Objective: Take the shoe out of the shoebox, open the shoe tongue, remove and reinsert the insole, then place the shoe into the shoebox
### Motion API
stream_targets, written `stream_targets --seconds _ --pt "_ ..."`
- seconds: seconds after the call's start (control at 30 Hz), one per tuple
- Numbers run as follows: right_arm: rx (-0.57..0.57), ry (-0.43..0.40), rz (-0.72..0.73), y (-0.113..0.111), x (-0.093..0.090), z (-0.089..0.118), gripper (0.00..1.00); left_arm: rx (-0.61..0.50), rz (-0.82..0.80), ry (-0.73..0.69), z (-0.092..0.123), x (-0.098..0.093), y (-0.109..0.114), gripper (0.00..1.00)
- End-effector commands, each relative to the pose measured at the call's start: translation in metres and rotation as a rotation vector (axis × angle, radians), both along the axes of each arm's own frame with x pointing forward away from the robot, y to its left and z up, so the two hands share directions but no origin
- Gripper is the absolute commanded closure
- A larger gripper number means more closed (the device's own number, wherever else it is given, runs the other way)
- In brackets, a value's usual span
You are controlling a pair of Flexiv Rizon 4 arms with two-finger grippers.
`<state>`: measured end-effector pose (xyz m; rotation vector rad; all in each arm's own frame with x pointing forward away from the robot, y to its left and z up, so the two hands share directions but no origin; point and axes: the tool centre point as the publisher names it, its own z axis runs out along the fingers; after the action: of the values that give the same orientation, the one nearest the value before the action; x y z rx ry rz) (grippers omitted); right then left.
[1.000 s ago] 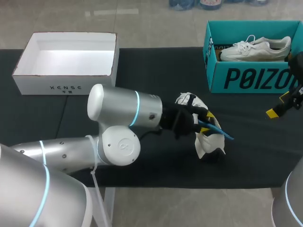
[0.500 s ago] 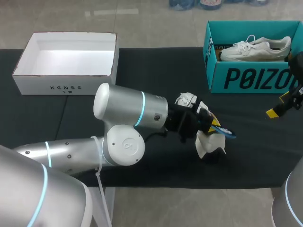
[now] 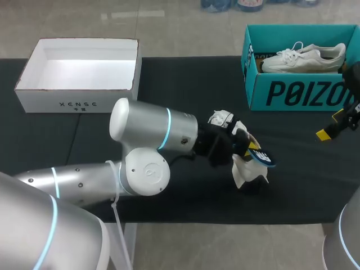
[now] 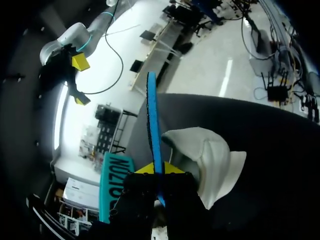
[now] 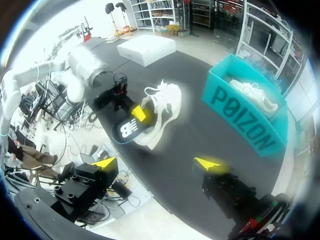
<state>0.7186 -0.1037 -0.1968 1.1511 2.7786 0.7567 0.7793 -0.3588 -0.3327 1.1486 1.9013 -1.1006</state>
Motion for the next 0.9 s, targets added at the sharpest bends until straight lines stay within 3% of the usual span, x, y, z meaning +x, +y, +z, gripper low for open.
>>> stream_targets --seconds 0.03,0.3,0.47,0.53,0.6,0.63,0.9 --pt "-0.001 -0.002 -0.002 0.0 -0.001 -0.001 0.0 0.025 -0.017 -0.007 -0.008 0.01 0.008 1.0" --pt "-0.001 -0.002 -0.002 0.0 -0.001 -0.001 0.0 0.082 0.006 -0.038 -0.028 0.031 0.02 1.0" --pt "-0.001 -0.002 -0.002 0.0 -0.001 -0.001 0.0 0.077 0.009 -0.033 -0.024 0.03 0.019 1.0" --pt "-0.001 -0.002 -0.002 0.0 -0.001 -0.001 0.0 0.073 0.008 -0.031 -0.022 0.029 0.018 0.92" --pt "-0.001 -0.002 -0.002 0.0 -0.001 -0.001 0.0 0.07 0.008 -0.026 -0.02 0.026 0.018 0.64" --pt "-0.001 -0.002 -0.002 0.0 -0.001 -0.001 0.0 0.069 0.01 -0.024 -0.018 0.025 0.018 0.57" --pt "-0.001 -0.002 -0.002 0.0 -0.001 -0.001 0.0 0.032 0.041 -0.016 0.002 0.014 0.021 0.6"
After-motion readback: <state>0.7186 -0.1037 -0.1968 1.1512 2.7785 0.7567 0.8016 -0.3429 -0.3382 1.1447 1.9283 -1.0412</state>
